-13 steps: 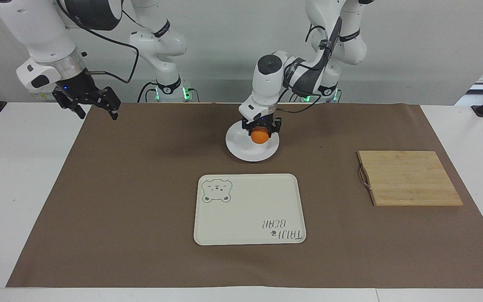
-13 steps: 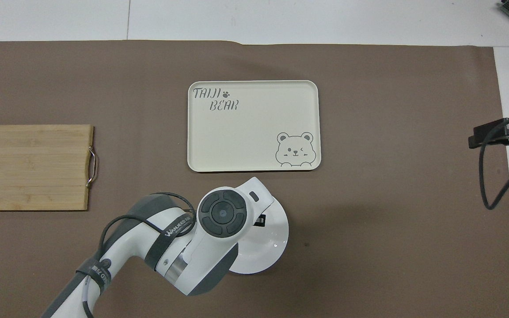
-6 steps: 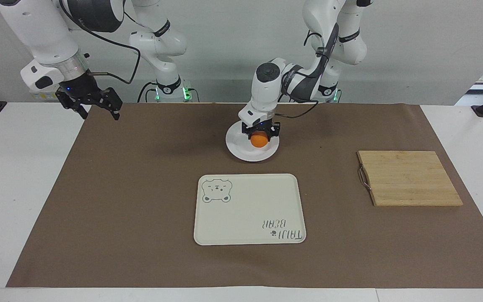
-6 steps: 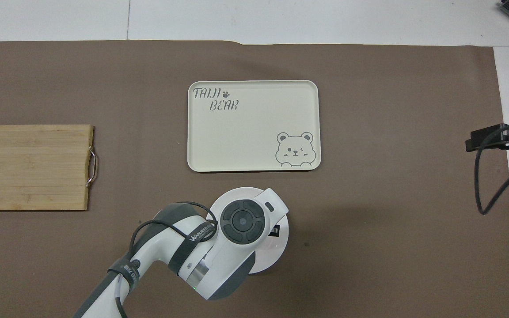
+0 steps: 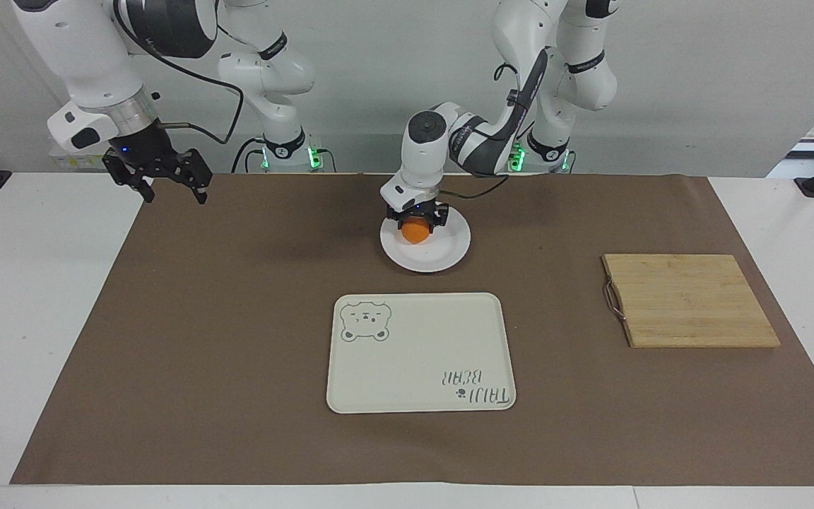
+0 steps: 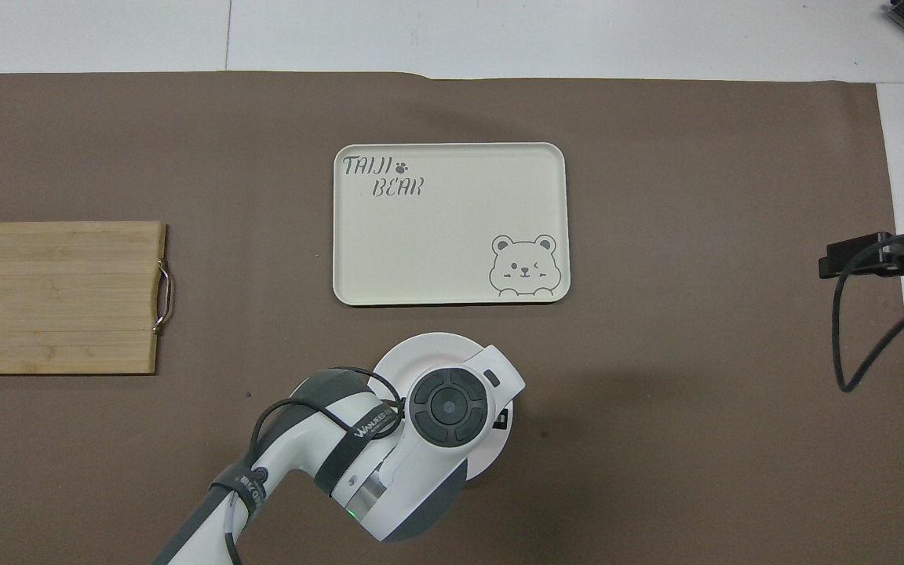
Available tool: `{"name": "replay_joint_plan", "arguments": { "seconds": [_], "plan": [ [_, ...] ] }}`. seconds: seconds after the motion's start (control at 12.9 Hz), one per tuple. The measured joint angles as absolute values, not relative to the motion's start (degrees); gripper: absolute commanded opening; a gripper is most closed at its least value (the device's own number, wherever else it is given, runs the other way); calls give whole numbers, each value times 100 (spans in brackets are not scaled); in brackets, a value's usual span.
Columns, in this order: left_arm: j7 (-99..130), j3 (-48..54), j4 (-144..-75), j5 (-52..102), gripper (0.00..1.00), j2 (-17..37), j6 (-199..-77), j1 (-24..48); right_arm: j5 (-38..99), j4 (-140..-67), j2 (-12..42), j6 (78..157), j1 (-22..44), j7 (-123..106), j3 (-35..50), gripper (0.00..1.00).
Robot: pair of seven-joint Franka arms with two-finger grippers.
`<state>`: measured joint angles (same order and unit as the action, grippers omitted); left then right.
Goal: Place orange and plate with both arms
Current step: 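Lower the orange onto the white plate and open the left gripper, then retract the left gripper while the right gripper reaches the plate rim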
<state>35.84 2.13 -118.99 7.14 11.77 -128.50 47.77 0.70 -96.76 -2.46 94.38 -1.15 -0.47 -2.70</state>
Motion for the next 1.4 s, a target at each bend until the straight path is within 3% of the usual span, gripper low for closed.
{"name": "replay_joint_plan", "arguments": {
  "seconds": [0.7, 1.17, 1.4],
  "plan": [
    [3799, 105, -11727, 715, 100, 929, -12730, 4569, 729, -10505, -394, 10023, -35, -563, -196, 100],
    [2840, 32, -11213, 715, 100, 385, -11884, 3472, 1835, -11581, -400, 10983, 266, -637, -174, 100],
    [2320, 13, -10630, 715, 100, 243, -11117, 2780, 2456, -12267, -389, 11625, 723, -820, -161, 100]
  ]
}}
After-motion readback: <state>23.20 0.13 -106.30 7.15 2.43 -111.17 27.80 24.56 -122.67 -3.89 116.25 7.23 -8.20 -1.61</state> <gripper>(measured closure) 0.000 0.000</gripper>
